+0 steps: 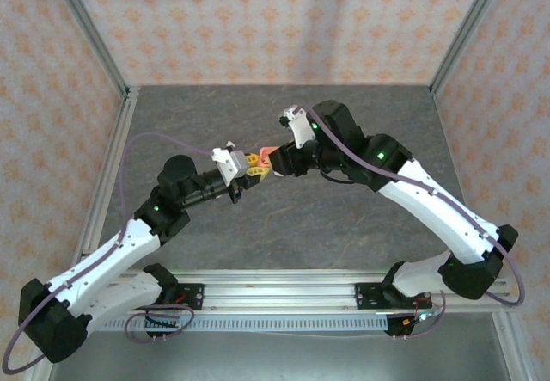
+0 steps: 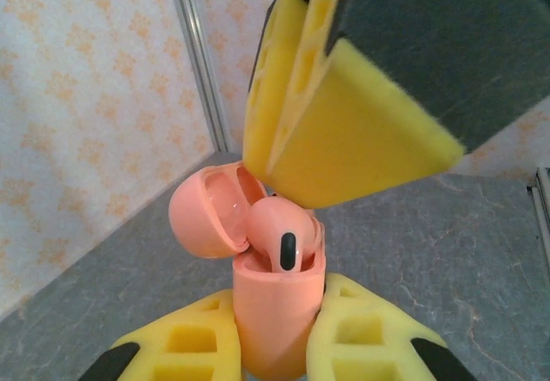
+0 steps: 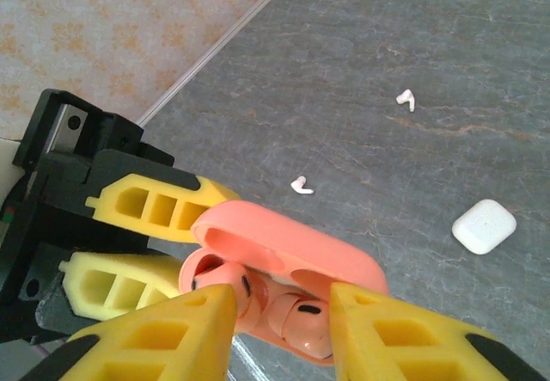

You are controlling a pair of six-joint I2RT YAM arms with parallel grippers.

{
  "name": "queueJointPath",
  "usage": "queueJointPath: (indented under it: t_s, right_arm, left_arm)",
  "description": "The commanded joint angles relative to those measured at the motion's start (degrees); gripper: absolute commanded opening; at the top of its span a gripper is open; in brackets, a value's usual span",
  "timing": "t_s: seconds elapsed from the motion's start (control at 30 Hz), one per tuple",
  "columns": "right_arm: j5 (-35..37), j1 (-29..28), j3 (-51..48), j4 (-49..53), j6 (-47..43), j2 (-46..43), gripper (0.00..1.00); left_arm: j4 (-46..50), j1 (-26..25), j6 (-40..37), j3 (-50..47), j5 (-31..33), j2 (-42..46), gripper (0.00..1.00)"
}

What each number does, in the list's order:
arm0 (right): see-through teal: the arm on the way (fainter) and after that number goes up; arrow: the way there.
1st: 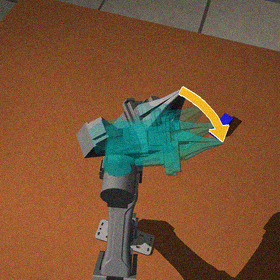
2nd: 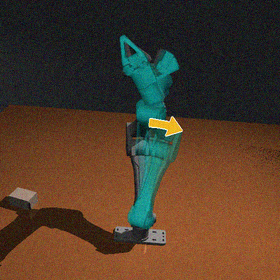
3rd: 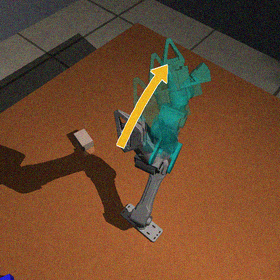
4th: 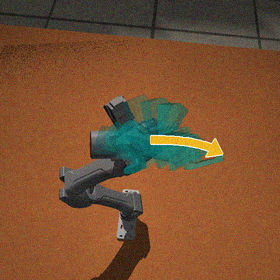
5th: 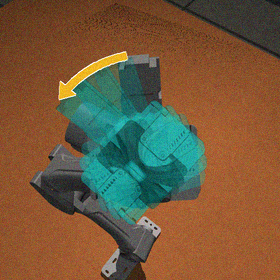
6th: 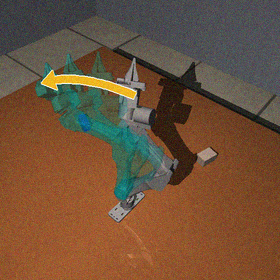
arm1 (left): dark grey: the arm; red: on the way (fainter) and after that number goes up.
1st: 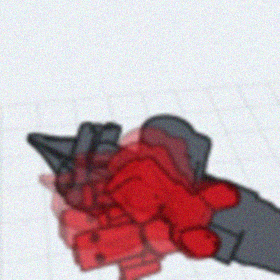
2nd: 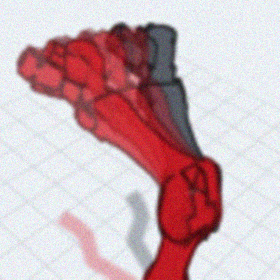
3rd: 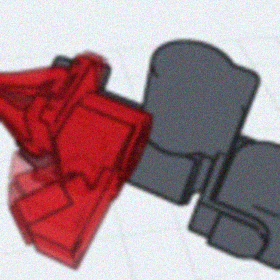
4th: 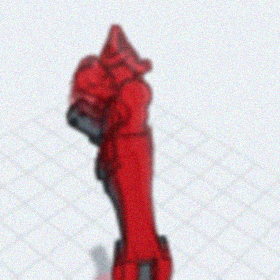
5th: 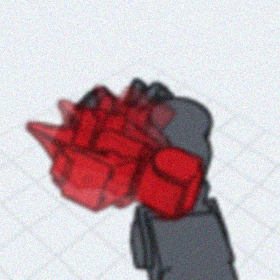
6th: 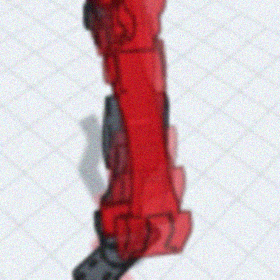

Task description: Insert the wireless bluetooth earbuds into the charging case

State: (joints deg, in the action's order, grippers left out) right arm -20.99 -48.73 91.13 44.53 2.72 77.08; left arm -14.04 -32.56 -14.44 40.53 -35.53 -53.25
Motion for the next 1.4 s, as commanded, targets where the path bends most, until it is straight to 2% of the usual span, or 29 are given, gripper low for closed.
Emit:
queueJointPath:
  t_s: [0.0,0.3,0.73,1.03,1.37]
  right_arm:
    - [-0.85,-0.80,-0.55,-2.57,0.70,-1.47,0.36]
    - [-2.49,-0.84,-1.22,-2.83,2.20,-1.83,0.37]
    - [-3.78,-0.65,-0.25,1.06,0.93,3.15,0.35]
    - [-2.93,0.50,-0.43,0.36,-0.04,3.37,0.17]
    - [-0.20,2.46,-1.51,-1.64,1.36,0.21,0.06]
  left_arm:
    - [0.94,-0.27,1.90,2.75,-0.81,-1.00,0.00]
    - [3.25,-0.23,2.64,3.80,-1.60,-1.67,0.00]
    - [3.96,-0.25,3.18,3.79,-2.84,-1.09,0.00]
    - [4.24,-0.23,2.76,3.19,-2.79,-0.89,0.00]
    - [5.63,-0.24,1.28,2.45,-2.27,-2.18,0.00]
